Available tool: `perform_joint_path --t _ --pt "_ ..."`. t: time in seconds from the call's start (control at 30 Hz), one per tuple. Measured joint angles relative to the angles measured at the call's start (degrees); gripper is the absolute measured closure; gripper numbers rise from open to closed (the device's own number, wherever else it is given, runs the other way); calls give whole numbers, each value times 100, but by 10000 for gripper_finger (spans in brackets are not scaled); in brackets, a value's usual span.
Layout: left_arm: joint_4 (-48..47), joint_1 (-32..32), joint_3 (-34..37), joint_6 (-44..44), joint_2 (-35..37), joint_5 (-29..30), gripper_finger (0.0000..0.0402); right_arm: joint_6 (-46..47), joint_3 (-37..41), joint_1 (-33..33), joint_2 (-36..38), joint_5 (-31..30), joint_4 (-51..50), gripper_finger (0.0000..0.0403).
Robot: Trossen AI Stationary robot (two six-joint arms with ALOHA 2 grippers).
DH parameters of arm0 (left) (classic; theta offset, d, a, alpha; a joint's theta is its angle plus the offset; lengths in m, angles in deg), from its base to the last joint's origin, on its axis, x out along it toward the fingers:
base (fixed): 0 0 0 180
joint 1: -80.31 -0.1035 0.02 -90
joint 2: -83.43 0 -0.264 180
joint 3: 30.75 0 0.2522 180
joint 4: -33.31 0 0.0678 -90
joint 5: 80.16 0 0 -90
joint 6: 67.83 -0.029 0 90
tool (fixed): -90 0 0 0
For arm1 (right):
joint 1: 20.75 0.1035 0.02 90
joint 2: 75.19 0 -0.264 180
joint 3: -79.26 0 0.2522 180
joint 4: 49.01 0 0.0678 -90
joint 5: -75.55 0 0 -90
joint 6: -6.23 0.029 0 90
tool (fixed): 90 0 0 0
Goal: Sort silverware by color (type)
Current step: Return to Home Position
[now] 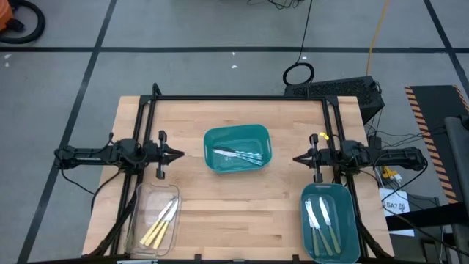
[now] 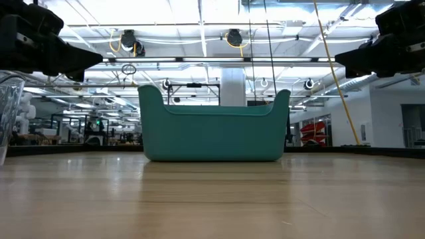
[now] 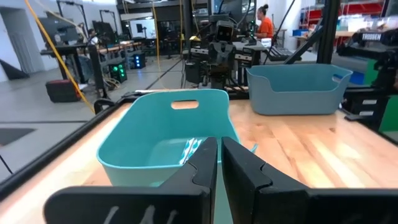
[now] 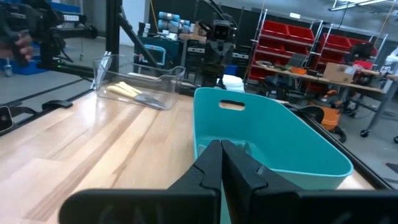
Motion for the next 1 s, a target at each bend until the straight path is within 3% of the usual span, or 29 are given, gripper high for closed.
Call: perform_joint_path --t 0.27,0.5,1.0 --pt "-5 0 0 55 0 -5 371 -12 0 0 -8 3 33 403" --pt "-14 26 7 -631 0 -188 371 -21 0 0 -8 3 423 403" --pt "-6 -55 7 -582 0 -162 371 -21 0 0 -8 3 502 403"
